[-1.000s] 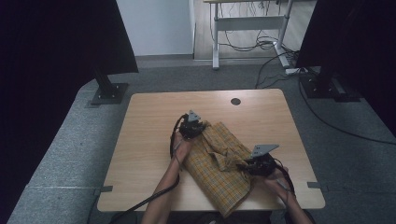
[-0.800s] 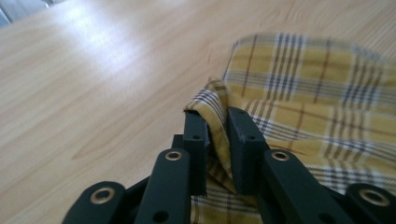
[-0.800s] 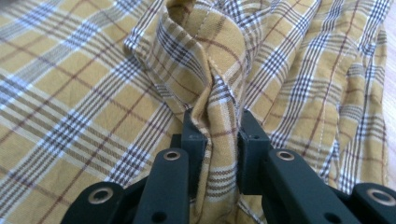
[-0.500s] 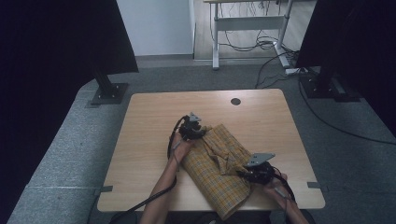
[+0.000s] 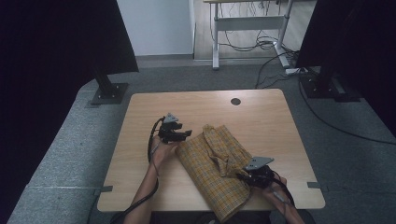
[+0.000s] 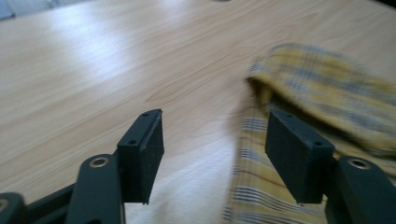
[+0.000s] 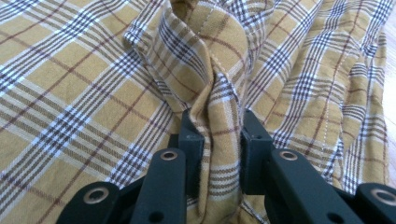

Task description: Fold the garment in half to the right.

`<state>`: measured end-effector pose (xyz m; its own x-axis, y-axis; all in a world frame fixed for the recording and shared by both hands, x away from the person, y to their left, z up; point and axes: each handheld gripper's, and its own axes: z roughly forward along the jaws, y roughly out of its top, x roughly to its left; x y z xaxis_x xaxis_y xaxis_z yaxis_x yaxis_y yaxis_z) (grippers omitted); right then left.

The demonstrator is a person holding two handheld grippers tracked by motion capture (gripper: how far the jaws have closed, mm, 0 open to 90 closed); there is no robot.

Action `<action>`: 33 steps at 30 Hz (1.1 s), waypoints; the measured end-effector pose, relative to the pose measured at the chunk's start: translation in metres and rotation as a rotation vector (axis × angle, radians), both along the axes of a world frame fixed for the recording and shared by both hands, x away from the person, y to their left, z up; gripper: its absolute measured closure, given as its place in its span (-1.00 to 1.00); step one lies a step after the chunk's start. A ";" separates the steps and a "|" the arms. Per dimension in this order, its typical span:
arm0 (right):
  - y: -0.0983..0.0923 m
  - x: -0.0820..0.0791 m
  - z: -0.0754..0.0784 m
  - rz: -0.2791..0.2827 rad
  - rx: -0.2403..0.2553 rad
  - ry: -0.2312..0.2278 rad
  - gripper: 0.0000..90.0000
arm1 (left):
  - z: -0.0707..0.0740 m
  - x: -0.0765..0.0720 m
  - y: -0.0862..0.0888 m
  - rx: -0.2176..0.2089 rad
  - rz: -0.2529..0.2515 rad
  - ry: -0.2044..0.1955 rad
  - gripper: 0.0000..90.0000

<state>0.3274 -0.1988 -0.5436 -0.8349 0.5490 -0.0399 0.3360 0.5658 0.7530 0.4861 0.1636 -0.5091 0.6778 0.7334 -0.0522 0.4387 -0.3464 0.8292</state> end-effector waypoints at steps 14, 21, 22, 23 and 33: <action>0.002 -0.002 0.000 -0.020 -0.001 -0.005 0.60 | 0.006 -0.100 -0.067 0.113 -0.305 -0.009 -0.37; -0.001 -0.003 -0.001 -0.016 0.015 -0.012 0.53 | -0.037 -0.112 -0.073 0.206 -0.254 0.054 -0.39; -0.001 -0.003 -0.001 -0.016 0.015 -0.013 0.52 | -0.037 -0.112 -0.073 0.206 -0.254 0.054 -0.39; -0.001 -0.003 -0.001 -0.017 0.013 -0.015 0.50 | -0.040 -0.110 -0.070 0.165 -0.244 0.067 -0.39; 0.002 -0.010 0.017 -0.036 0.061 -0.039 -0.36 | -0.040 -0.111 -0.071 0.178 -0.242 0.064 -0.38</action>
<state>0.3179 -0.1972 -0.5271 -0.8128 0.5813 -0.0376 0.3256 0.5067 0.7983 0.3748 0.0924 -0.5490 0.8333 0.5526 0.0144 0.3751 -0.5844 0.7195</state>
